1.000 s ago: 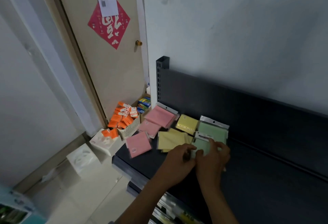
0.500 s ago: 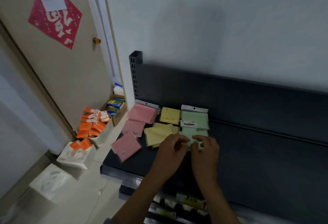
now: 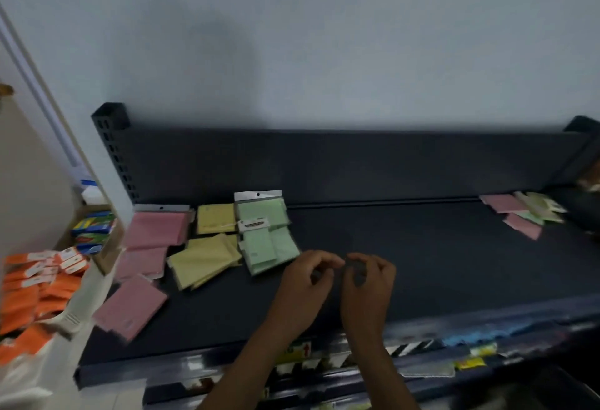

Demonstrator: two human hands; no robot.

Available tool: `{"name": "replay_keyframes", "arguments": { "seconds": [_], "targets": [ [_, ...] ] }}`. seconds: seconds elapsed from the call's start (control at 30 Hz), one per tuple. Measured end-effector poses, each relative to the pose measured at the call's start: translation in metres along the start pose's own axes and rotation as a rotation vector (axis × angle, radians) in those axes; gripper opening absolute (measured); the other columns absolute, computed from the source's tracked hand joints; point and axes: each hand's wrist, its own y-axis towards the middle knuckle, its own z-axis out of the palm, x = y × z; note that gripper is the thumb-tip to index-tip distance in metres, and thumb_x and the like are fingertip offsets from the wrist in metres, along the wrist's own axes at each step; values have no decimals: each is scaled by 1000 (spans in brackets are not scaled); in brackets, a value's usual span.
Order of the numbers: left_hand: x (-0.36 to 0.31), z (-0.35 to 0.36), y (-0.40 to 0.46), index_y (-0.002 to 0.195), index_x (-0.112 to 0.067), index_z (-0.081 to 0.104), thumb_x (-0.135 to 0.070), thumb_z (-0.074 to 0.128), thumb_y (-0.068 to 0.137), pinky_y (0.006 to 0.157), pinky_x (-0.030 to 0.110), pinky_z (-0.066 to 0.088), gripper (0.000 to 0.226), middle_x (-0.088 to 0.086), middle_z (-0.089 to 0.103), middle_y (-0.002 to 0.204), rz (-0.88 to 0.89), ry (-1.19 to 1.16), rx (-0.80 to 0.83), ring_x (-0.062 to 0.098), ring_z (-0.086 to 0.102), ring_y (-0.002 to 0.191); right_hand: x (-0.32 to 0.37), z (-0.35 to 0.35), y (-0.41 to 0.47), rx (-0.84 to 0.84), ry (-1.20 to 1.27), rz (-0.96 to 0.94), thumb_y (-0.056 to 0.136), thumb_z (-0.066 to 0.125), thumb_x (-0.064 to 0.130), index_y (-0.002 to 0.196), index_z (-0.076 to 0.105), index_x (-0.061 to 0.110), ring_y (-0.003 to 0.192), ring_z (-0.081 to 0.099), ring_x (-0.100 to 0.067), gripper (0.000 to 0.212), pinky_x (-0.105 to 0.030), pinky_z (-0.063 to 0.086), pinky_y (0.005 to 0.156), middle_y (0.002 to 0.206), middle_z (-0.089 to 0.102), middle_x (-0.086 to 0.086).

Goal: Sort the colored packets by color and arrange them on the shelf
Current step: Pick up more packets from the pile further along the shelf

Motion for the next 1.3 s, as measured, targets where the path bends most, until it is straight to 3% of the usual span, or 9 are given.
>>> {"name": "replay_keyframes", "arguments": {
  "seconds": [0.1,0.23,0.33,0.53,0.7,0.93,1.13,1.23,1.3],
  "targets": [
    [-4,19,8,105,-31,68,-12,57,101,90,17,48,23,-20,63,110,11,-17,27,0,59,105,-7,-15,4,-23,35,30,94,58,-1,102,65,20,99,52,0,23,-11,46,81,114,42,6],
    [-20,57,18,105,-29,69,-10,57,100,89,14,47,23,-18,65,110,29,-55,89,0,60,106,-22,-47,16,-28,27,79,97,58,6,100,63,30,96,58,-5,24,-20,50,82,110,52,9],
    [-35,92,27,104,-26,70,-6,58,98,89,13,47,24,-15,66,109,48,-79,143,0,61,105,-31,-82,28,17,31,135,100,54,9,96,64,33,82,64,1,26,-13,49,67,89,67,14],
    [-63,179,44,100,-23,71,-3,59,94,87,14,50,24,-11,69,102,51,-99,201,2,65,100,-65,-154,63,-23,-3,206,98,58,10,92,68,30,57,61,-5,23,-15,42,48,68,67,7],
    [-81,245,58,100,-23,70,2,59,88,83,15,52,30,-9,70,101,35,-71,238,2,67,95,-94,-208,84,-81,33,256,95,58,8,93,72,26,63,65,-9,23,-31,54,60,73,70,8],
    [-108,335,67,105,-27,69,-1,54,90,85,18,51,33,-11,67,104,101,95,283,1,63,97,-131,-283,112,-82,-54,237,95,56,11,95,70,27,65,63,-7,22,-32,53,61,75,69,8],
    [-130,396,73,106,-24,68,-1,53,93,79,12,48,31,-7,64,106,163,124,325,2,62,97,-165,-342,130,-93,-93,226,94,50,6,99,70,26,51,55,-7,29,-18,38,49,70,65,6],
    [-133,416,80,108,-27,67,-5,54,94,83,21,53,29,-8,64,108,151,122,331,3,63,98,-174,-358,138,-112,-69,243,96,47,5,98,68,26,50,57,-11,30,-22,43,46,73,67,6],
    [-135,428,84,109,-26,67,-5,55,95,81,17,51,28,-7,64,108,151,140,337,3,63,97,-179,-364,144,-106,-61,251,97,45,5,97,67,26,53,60,-13,30,-28,50,50,77,68,7]
  ]
}}
